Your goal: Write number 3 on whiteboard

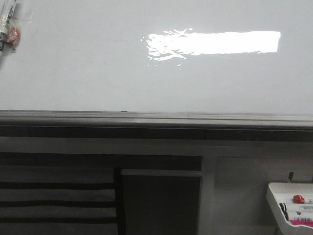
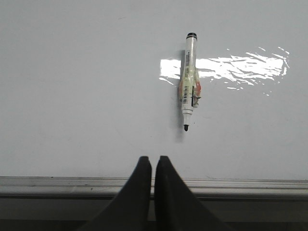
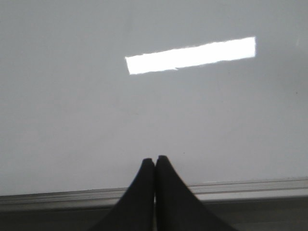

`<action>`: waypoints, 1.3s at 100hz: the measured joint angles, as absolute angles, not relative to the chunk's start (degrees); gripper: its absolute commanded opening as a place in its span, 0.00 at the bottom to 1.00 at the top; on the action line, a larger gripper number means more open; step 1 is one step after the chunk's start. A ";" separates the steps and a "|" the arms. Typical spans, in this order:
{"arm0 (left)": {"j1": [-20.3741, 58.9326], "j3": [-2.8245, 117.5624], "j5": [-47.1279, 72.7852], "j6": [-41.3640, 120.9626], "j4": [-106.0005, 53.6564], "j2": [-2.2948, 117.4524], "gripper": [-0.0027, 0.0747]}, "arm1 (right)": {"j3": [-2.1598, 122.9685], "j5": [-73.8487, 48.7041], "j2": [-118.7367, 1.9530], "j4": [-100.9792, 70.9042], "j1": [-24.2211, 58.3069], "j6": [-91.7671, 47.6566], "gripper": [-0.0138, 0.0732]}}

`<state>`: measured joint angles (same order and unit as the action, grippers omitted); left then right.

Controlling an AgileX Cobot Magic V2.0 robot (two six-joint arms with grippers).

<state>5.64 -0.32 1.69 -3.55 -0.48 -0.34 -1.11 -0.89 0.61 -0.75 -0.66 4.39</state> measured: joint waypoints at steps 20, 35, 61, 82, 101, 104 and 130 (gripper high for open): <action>5.64 -0.32 1.69 -3.55 -0.48 -0.34 0.01 | -1.11 -0.89 0.61 -0.75 -0.66 4.39 0.07; 5.64 -0.32 1.69 -3.55 -0.48 -0.34 0.01 | -1.11 -0.89 0.61 -0.75 -0.66 4.39 0.07; 5.64 -0.32 1.69 -3.55 -0.48 -0.34 0.01 | -1.11 -0.89 0.61 -0.75 -0.66 4.39 0.07; 5.64 -0.32 1.69 -3.55 -0.48 -0.34 0.01 | -1.11 0.31 0.61 0.64 -0.66 3.79 0.07; 5.64 -0.32 1.55 -3.55 -0.48 -0.34 0.01 | -1.11 0.41 0.61 1.69 -0.66 3.18 0.07; 5.64 -0.32 1.55 -3.55 -0.48 -0.34 0.01 | -1.11 0.41 0.61 1.82 -0.66 3.09 0.07; 5.64 -0.19 0.00 -3.55 -0.61 -0.34 0.01 | -1.11 2.12 0.61 1.71 -0.66 3.07 0.07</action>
<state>5.64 -0.19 0.00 -3.55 -0.61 -0.34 -1.11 2.12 0.61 1.71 -0.66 3.07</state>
